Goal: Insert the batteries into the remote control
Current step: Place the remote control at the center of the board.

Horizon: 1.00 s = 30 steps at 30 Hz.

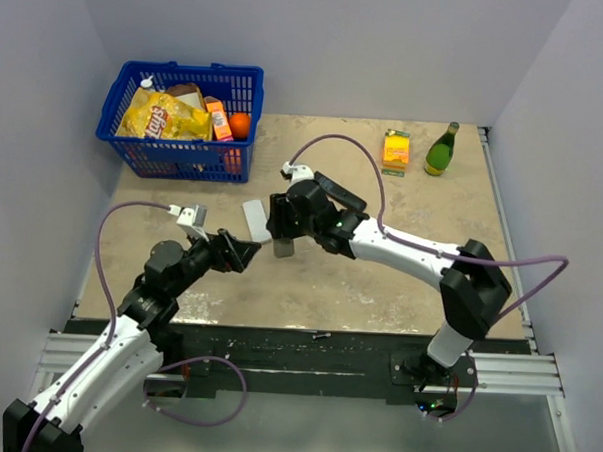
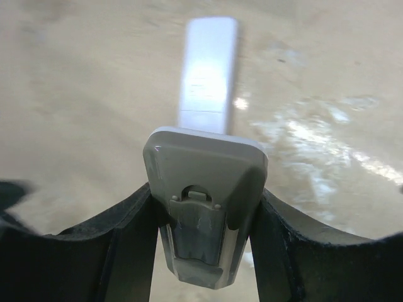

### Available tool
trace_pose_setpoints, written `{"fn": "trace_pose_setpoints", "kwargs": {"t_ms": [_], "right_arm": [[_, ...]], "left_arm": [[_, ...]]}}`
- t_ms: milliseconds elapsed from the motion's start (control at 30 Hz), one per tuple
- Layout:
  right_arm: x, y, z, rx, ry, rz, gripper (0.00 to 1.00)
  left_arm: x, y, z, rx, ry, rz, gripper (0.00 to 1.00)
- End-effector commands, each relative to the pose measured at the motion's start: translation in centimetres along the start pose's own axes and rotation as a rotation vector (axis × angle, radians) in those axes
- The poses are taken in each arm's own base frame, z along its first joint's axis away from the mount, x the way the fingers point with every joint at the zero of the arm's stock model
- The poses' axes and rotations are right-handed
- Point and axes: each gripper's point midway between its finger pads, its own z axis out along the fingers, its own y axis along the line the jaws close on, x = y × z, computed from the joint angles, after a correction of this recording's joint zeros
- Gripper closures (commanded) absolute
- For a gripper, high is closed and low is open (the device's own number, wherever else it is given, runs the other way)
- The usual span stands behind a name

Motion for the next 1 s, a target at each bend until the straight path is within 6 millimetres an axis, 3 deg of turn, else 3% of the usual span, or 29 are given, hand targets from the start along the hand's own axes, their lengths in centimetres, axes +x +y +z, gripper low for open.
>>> {"fn": "trace_pose_setpoints", "kwargs": {"t_ms": [0, 33, 100, 200, 300, 333, 500, 567, 633, 767, 833, 867, 933, 967], "right_arm": [[3.0, -4.3, 2.6, 0.13, 0.185, -0.079, 1.0], [3.5, -4.7, 3.2, 0.149, 0.212, -0.091, 1.0], [4.9, -5.4, 4.7, 0.178, 0.277, -0.114, 1.0], [6.0, -6.0, 6.6, 0.209, 0.327, -0.12, 1.0], [6.5, -5.9, 7.7, 0.215, 0.357, -0.115, 1.0], [7.6, -6.3, 8.4, 0.225, 0.383, -0.118, 0.98], [8.1, -7.3, 8.8, 0.269, 0.394, -0.112, 0.64], [7.6, -7.5, 8.4, 0.287, 0.374, -0.113, 0.46], [7.1, -7.5, 8.1, 0.289, 0.359, -0.113, 0.35], [4.3, -6.6, 6.5, 0.256, 0.284, -0.11, 0.08], [3.0, -6.4, 5.7, 0.251, 0.245, -0.114, 0.02], [1.1, -6.5, 4.3, 0.264, 0.182, -0.114, 0.02], [-0.8, -7.4, 2.5, 0.293, 0.12, -0.109, 0.02], [-1.2, -8.9, 1.6, 0.329, 0.096, -0.1, 0.02]], "left_arm": [[-4.1, 0.9, -1.8, -0.149, -0.074, 0.099, 0.01], [-4.4, 1.4, -2.3, -0.191, -0.071, 0.116, 0.0], [-6.9, 0.4, -3.4, -0.194, -0.117, 0.192, 0.0], [-9.0, 0.6, -5.0, -0.242, -0.166, 0.285, 0.0], [-10.0, 1.2, -6.3, -0.284, -0.225, 0.334, 0.0], [-10.1, 1.4, -6.4, -0.291, -0.241, 0.337, 0.0], [-10.2, 1.5, -7.1, -0.291, -0.283, 0.349, 0.0], [-10.4, 1.9, -7.3, -0.313, -0.284, 0.355, 0.0], [-10.5, 1.8, -7.4, -0.31, -0.292, 0.354, 0.0], [-10.8, 1.8, -7.7, -0.319, -0.305, 0.353, 0.0], [-11.0, 1.8, -7.9, -0.322, -0.32, 0.345, 0.0], [-11.1, 1.7, -8.1, -0.323, -0.328, 0.338, 0.0], [-11.4, 1.5, -8.6, -0.321, -0.343, 0.329, 0.0], [-11.9, 1.2, -8.9, -0.32, -0.352, 0.329, 0.0]]}}
